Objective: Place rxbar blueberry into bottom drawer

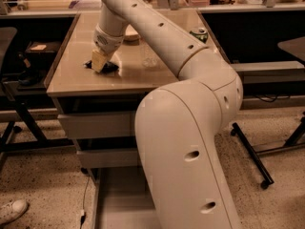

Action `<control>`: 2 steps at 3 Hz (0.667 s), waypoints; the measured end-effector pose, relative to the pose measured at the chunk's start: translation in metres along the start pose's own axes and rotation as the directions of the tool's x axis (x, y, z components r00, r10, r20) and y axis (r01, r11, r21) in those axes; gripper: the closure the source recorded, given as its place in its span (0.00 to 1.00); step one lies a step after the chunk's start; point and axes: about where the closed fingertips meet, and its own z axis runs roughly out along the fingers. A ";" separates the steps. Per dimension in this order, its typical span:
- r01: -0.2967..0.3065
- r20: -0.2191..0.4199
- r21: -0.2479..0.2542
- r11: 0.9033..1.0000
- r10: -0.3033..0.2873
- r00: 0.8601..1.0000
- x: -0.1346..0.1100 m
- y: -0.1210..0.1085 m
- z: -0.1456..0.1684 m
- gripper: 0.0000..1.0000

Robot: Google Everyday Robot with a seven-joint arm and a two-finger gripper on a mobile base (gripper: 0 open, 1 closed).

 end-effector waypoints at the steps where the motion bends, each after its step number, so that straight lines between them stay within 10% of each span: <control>1: 0.000 0.000 0.000 1.000 0.000 1.000 0.000 0.000 0.000 1.00; 2: 0.000 0.000 0.000 1.000 0.000 1.000 -0.004 0.001 -0.008 1.00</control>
Offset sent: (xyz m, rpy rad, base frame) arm -0.0092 0.0001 0.0160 0.0759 -0.0066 0.0536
